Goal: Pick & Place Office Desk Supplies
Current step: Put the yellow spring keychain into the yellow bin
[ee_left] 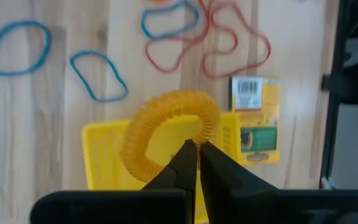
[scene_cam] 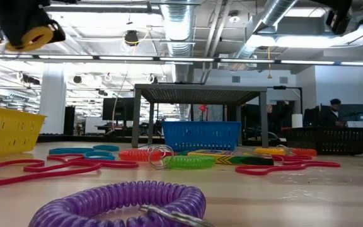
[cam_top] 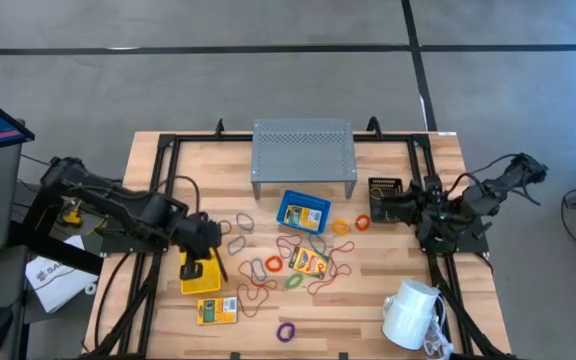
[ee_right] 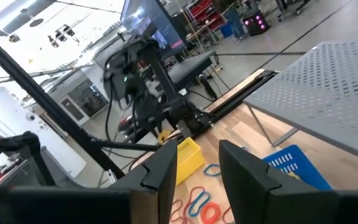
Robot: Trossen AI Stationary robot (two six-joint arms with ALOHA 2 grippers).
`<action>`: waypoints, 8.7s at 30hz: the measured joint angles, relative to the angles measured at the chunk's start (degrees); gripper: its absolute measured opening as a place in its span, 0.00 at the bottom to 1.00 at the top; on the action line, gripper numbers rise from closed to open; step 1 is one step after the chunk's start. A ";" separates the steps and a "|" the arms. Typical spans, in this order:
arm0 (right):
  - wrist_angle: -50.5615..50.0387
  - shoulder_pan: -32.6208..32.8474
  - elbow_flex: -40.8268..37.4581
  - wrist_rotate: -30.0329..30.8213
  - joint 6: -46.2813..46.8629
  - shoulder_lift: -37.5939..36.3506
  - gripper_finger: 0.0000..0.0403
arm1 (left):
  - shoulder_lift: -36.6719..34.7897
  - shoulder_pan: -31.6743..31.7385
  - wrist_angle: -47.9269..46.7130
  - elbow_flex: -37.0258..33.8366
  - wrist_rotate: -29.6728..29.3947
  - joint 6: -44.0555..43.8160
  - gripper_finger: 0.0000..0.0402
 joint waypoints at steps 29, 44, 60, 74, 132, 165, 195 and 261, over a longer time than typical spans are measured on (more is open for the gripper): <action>3.16 -0.86 0.00 -0.11 1.11 3.66 0.29 | 5.82 -6.27 23.15 -21.16 7.05 -8.20 0.00; 6.18 -0.86 0.00 -0.11 1.11 4.57 0.29 | 5.82 -5.59 23.65 -23.37 7.64 -13.06 0.19; 6.09 -0.86 0.00 -0.09 1.07 4.57 0.29 | 5.82 -5.59 23.50 -23.34 7.28 -14.24 0.55; 6.06 -0.88 0.00 -0.09 0.94 4.55 0.29 | -0.26 -1.70 21.80 -23.23 9.72 -14.24 0.53; -38.86 -32.15 27.43 -40.62 -24.68 54.25 0.41 | -17.61 17.74 69.40 -23.26 -6.21 -3.10 0.53; -31.06 -35.39 25.62 -43.85 -30.01 72.61 0.44 | -17.65 17.71 69.36 -23.26 -5.86 -2.13 0.53; -23.84 -35.38 18.78 -44.59 -28.84 73.33 0.03 | -17.70 17.71 70.23 -23.26 -5.22 -2.15 0.53; 38.22 -23.54 28.81 -60.14 1.90 51.92 0.00 | 8.58 18.41 107.10 -9.27 5.80 3.09 0.60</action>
